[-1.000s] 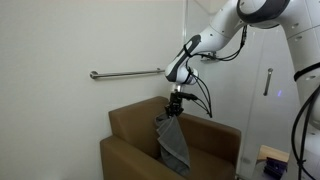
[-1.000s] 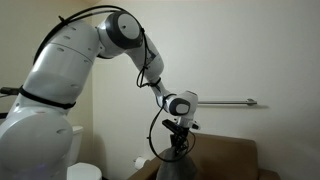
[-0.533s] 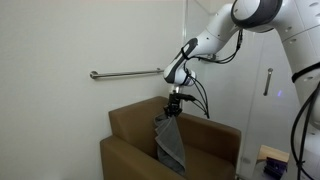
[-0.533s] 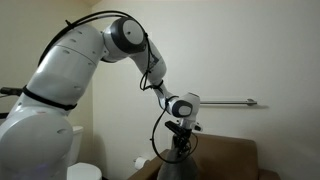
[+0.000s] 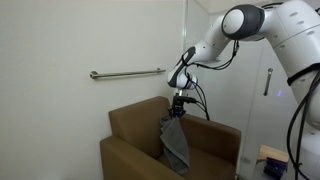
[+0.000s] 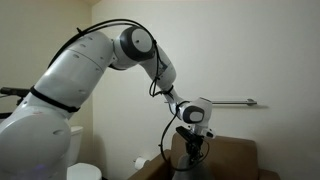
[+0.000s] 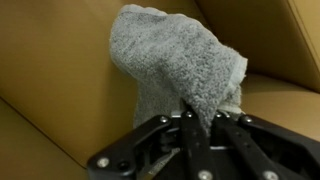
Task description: Move the towel from the arm rest to the seat
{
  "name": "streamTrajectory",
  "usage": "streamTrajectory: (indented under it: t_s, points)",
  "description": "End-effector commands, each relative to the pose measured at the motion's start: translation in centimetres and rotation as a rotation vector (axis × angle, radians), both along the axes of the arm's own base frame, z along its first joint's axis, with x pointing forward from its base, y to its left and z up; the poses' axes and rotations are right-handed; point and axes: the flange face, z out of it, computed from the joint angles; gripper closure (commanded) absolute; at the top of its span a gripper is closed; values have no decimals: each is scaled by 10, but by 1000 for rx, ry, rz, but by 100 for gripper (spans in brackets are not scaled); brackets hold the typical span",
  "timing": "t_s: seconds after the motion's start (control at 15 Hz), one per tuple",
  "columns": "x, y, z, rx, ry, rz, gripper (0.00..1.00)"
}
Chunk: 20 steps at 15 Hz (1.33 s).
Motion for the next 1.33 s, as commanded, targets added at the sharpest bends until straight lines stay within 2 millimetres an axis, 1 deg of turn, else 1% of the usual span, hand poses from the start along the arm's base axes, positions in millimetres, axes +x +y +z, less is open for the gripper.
streamTrajectory:
  t_s: [0.0, 0.4, 0.73, 1.07, 1.27]
  points:
    - [3, -6, -30, -10, 13, -107, 95]
    - [-8, -12, -92, 24, 57, -226, 95]
    - [-12, -8, -138, 100, 64, -286, 95]
    - [-10, -7, -163, 170, 60, -326, 95]
    - [-10, -7, -172, 187, 71, -350, 95]
